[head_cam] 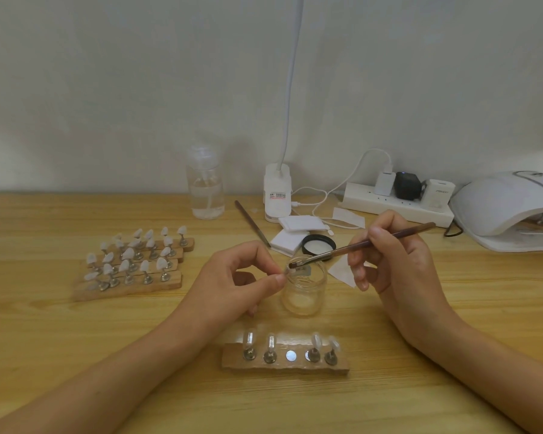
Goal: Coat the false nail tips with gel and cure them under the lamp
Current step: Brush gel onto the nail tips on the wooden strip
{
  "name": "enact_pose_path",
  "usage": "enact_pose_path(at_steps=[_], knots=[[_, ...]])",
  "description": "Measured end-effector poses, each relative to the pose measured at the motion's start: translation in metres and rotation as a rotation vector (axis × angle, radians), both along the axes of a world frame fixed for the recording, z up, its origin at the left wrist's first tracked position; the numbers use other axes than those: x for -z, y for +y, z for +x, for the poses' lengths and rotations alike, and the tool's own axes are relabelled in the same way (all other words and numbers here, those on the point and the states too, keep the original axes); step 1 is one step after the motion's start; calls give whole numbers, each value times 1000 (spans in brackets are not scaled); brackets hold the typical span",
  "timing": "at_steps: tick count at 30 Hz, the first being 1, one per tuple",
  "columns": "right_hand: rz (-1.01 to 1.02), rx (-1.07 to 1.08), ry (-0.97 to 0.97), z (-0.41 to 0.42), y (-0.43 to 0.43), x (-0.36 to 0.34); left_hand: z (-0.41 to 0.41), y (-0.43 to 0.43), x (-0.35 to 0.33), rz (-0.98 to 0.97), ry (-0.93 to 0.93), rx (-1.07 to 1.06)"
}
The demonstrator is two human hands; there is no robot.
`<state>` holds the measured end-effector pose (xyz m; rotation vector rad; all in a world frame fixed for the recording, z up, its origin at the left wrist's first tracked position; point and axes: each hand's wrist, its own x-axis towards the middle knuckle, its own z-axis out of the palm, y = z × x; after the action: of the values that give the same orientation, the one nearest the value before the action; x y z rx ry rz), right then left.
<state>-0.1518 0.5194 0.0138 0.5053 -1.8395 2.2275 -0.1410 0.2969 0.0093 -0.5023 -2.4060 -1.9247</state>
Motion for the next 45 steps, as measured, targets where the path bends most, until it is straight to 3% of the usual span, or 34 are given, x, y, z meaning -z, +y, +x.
enact_pose_path(at_steps=[5,10,31,45], knots=[[53,74,-41,-1,2,3,0,-1,1,-1,-2,2],[14,-1,-14,0,1,0,-2,-1,2,-7,2,3],[71,47,-45,0,1,1,-4,-2,4,-1,9,9],[-37,38,-110,-2,2,1,-4,-2,5,21,24,21]])
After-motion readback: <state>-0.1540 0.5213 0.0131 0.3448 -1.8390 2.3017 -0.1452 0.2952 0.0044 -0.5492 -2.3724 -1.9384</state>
